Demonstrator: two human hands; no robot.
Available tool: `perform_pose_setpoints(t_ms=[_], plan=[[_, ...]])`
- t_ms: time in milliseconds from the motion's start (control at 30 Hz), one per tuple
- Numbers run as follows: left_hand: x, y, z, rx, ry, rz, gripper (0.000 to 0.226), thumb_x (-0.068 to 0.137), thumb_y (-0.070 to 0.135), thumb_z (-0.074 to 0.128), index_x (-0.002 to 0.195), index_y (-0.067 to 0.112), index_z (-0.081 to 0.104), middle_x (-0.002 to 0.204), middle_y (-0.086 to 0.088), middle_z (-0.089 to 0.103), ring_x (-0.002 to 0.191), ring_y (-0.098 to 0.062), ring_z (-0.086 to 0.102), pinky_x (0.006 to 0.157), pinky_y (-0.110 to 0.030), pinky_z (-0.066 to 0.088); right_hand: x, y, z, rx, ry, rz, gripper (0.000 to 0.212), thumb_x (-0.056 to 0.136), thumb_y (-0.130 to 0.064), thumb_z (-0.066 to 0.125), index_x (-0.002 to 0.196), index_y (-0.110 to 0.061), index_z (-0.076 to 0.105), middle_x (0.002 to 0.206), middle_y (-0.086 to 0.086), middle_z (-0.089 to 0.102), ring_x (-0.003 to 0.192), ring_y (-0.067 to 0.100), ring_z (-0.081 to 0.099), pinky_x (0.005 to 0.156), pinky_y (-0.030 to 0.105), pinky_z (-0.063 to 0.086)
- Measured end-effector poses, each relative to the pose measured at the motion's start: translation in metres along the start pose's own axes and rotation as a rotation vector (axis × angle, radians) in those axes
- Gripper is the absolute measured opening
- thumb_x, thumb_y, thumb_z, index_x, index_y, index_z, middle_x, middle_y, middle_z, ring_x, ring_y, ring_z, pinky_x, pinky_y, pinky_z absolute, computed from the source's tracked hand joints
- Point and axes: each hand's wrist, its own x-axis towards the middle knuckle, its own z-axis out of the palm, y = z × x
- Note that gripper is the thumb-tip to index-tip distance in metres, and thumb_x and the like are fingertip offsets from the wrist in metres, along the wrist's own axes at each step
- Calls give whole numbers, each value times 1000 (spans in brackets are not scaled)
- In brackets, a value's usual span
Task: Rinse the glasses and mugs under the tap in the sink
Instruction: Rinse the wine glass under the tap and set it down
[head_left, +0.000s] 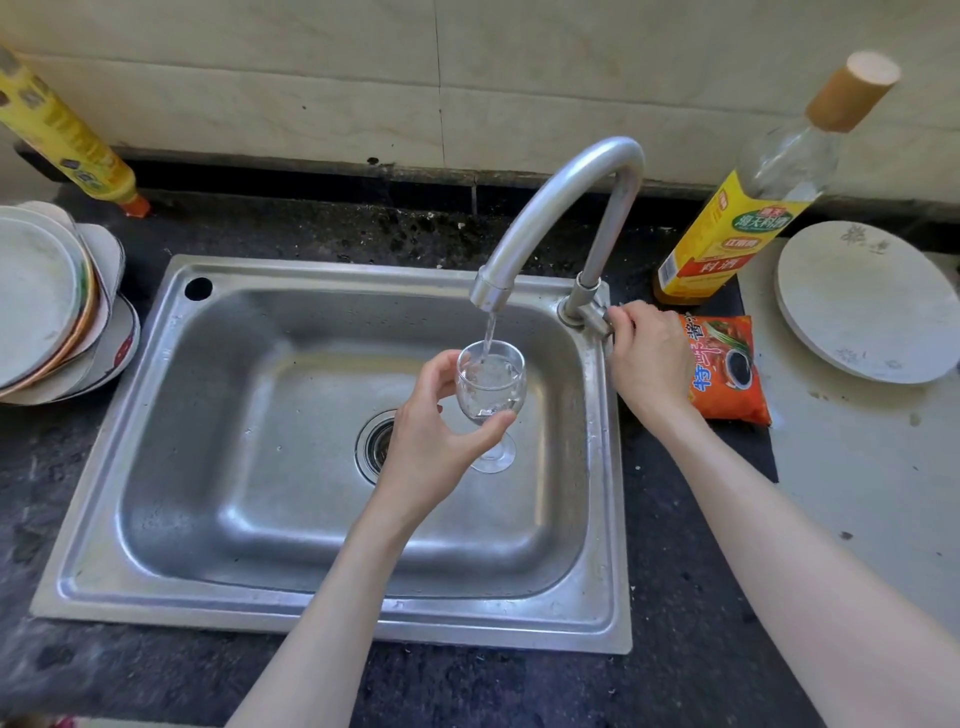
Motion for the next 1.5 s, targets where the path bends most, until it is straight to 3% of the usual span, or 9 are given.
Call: perform_pose_setpoints(t_ms=[200,367,533,633,833,967,1300,1400,1500], plan=[[-2,3,1,2,6,-10,52,65,27,79,102,42,45,106,27,57,97,11,53,82,-15,39,4,-5,-8,188,-75,206,35,96,-33,43,72,-12,58,74,9,59,80,29,55,53,32,30],[-7,1,-3,29,23,-12,55,69,20,79,109,40,47,109,16,60,97,3,56,80,-15,41,-29,-16,-13,340,-148,319,43,94,-34,47,130,-11,50,131,8,54,117,24,52,99,42,42],[-17,1,-6,63,37,-29,56,67,24,79,112,31,47,110,10,58,98,-10,56,86,-31,47,-107,-47,-24,574,-472,572,38,96,-32,46,68,-12,63,60,-2,64,57,17,60,60,25,43],[-28,5,-6,29,32,-56,59,58,40,74,110,33,46,109,13,58,101,-12,58,90,-39,48,-130,-63,-23,885,-853,959,48,94,-46,45,81,-6,68,73,4,71,50,14,57,45,21,36],[-51,13,-7,-34,20,-82,64,54,39,76,111,30,48,106,18,60,102,-3,57,94,-38,46,-128,-83,-28,1493,-660,1435,17,89,-21,60,80,-7,59,80,6,62,67,15,53,60,22,34],[-55,10,-16,179,33,-39,56,64,37,80,110,28,48,120,13,51,114,-9,46,104,-37,31,-120,-84,-41,1420,-604,1293,10,90,-20,58,91,-11,62,86,-1,64,77,14,54,62,23,35],[-56,8,-30,602,-125,-32,67,79,52,62,131,18,38,149,4,25,144,-16,0,111,-38,13,-121,-108,-72,804,-327,372,10,87,-24,62,87,-15,68,83,-2,68,85,13,63,72,18,43],[-65,14,-41,754,-185,63,82,76,70,42,140,21,27,154,3,15,144,-17,-4,113,-38,8,-122,-110,-85,761,-289,248,11,87,-20,63,87,-12,69,80,-2,68,79,8,62,68,10,44],[-67,29,-55,888,-200,196,98,66,76,12,146,21,15,156,2,8,144,-17,-8,115,-38,2,-121,-105,-95,638,-239,185,21,84,-28,66,89,-9,72,83,2,70,83,16,63,76,28,49]])
